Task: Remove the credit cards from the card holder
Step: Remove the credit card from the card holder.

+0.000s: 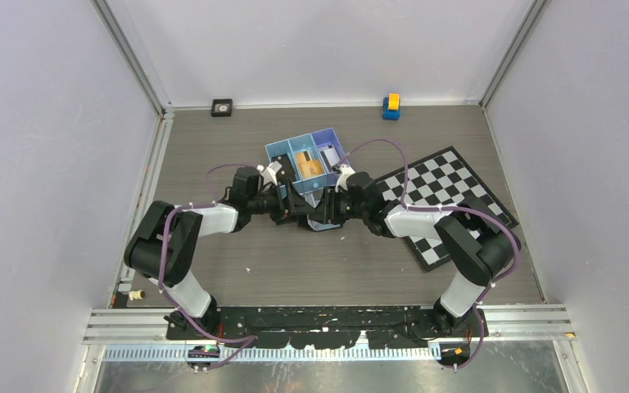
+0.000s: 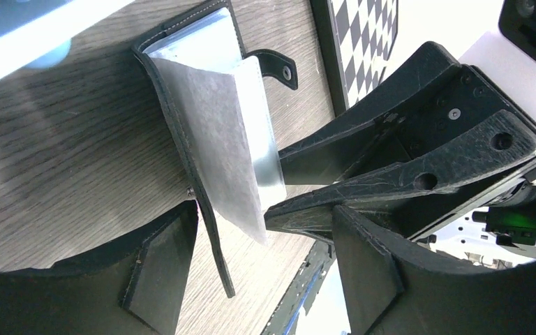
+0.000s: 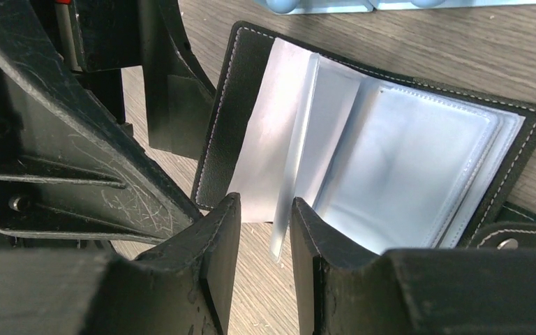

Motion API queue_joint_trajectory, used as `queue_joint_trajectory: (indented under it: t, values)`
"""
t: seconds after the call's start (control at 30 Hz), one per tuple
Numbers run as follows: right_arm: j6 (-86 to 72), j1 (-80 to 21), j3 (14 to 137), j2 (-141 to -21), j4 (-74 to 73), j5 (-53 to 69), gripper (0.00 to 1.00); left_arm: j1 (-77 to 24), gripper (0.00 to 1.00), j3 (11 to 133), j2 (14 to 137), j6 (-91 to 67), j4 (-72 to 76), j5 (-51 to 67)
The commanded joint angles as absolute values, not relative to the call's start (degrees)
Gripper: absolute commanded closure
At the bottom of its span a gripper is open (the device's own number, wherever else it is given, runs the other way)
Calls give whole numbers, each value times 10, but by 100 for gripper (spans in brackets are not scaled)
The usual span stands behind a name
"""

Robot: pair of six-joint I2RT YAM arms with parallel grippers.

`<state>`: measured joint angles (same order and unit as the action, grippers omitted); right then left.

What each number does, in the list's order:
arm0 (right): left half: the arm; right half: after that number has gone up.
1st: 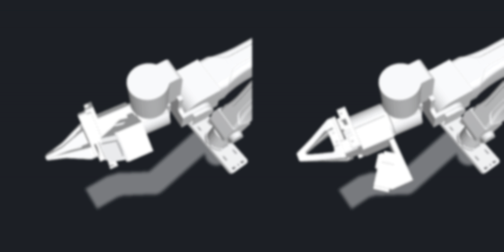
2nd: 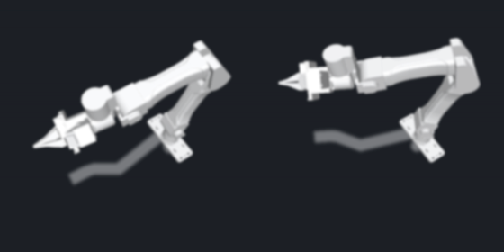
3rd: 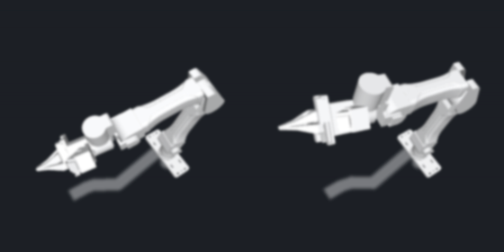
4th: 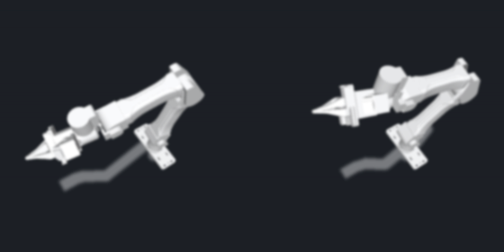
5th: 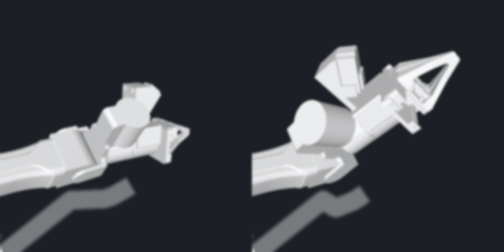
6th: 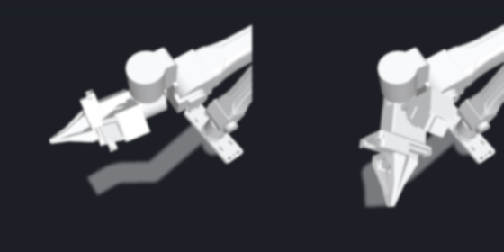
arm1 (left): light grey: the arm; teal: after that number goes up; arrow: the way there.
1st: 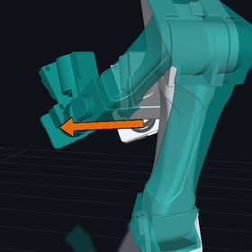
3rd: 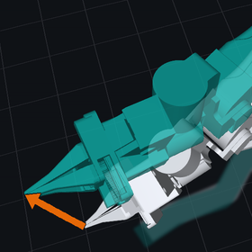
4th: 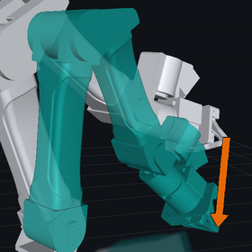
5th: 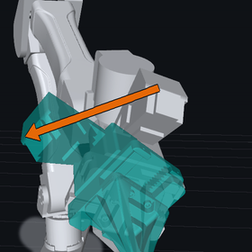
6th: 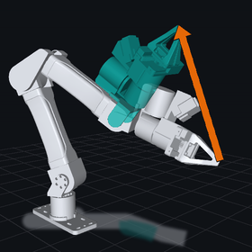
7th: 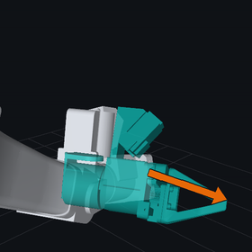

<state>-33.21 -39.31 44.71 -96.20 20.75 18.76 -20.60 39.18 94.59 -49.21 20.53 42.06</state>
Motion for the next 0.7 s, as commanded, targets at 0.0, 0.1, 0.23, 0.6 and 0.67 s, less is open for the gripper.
queue_joint_trajectory:
  t: [0.0,0.1,0.23,0.6,0.67]
  values:
    - [-326,-417,462,-957,297,253,63,-185,31,384,950,-512,258,365]
    - [-336,-415,460,-950,292,237,65,-165,32,361,953,-545,322,385]
    - [-356,-407,466,-964,283,235,65,-161,28,354,959,-561,359,402]
    - [-386,-393,494,-1001,257,252,75,-161,27,354,967,-567,373,411]
    - [-404,-388,492,-1008,268,257,76,-161,29,356,971,-569,373,413]
